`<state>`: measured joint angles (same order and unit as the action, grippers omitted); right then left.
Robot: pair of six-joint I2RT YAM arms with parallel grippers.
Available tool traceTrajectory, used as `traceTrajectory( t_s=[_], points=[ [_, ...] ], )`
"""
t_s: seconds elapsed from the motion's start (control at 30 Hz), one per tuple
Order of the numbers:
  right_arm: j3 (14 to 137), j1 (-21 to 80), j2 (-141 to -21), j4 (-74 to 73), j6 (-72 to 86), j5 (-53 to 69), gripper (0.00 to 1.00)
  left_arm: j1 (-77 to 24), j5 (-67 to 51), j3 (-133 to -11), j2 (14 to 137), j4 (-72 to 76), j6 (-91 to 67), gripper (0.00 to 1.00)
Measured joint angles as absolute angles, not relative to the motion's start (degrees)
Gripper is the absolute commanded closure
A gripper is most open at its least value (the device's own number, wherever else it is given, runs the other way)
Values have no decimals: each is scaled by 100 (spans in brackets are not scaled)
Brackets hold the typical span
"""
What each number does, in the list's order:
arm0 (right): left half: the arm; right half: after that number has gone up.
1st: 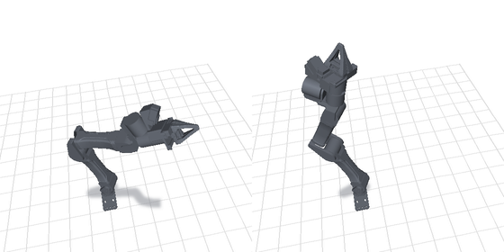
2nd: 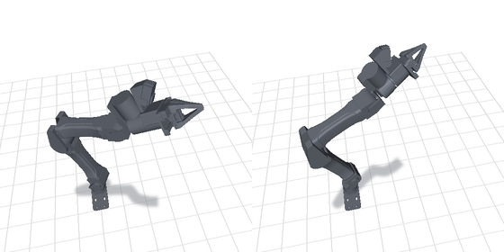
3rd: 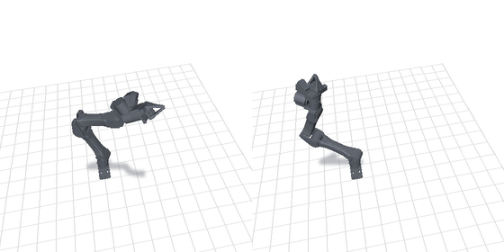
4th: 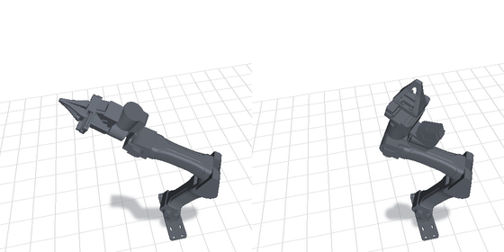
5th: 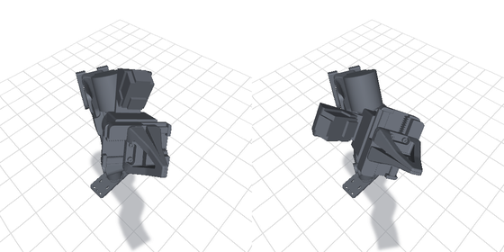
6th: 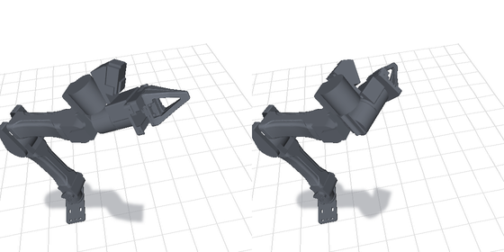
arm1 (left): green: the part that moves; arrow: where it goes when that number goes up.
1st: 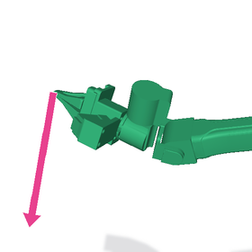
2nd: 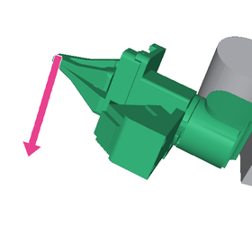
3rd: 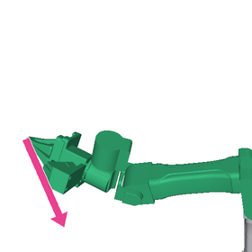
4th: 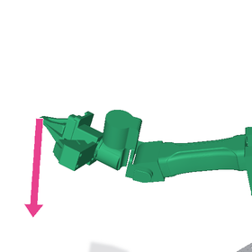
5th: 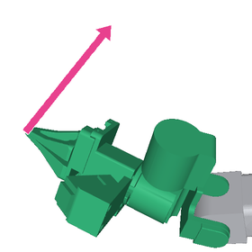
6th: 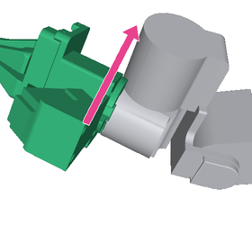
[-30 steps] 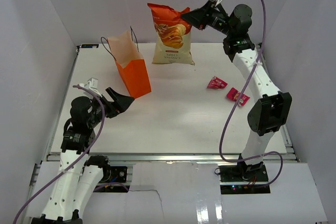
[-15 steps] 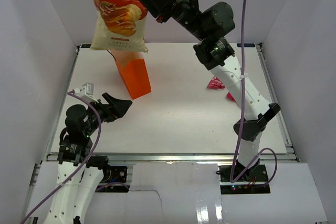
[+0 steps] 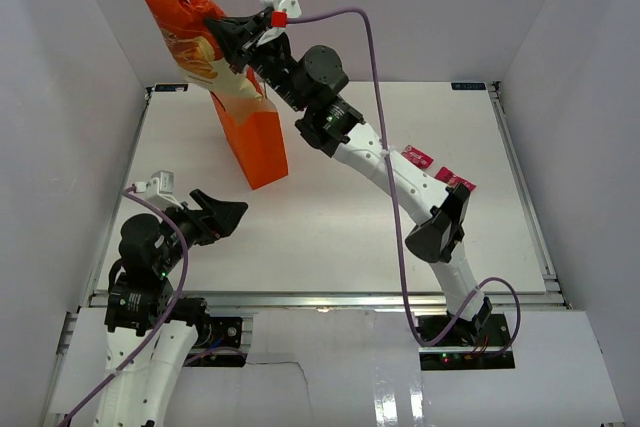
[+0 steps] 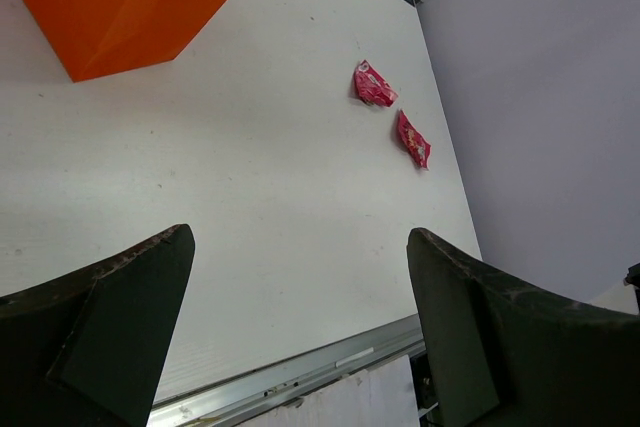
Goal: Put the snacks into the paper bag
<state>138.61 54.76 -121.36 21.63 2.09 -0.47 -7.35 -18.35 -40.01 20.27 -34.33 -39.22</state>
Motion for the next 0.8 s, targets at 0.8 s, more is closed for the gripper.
traceTrajectory(
  t_s=[0.8],
  points=[
    [14486,5631,-12296,3538,-1269,-615,92,-735,-1802,-4003,2040,-3607,-3883,2]
  ],
)
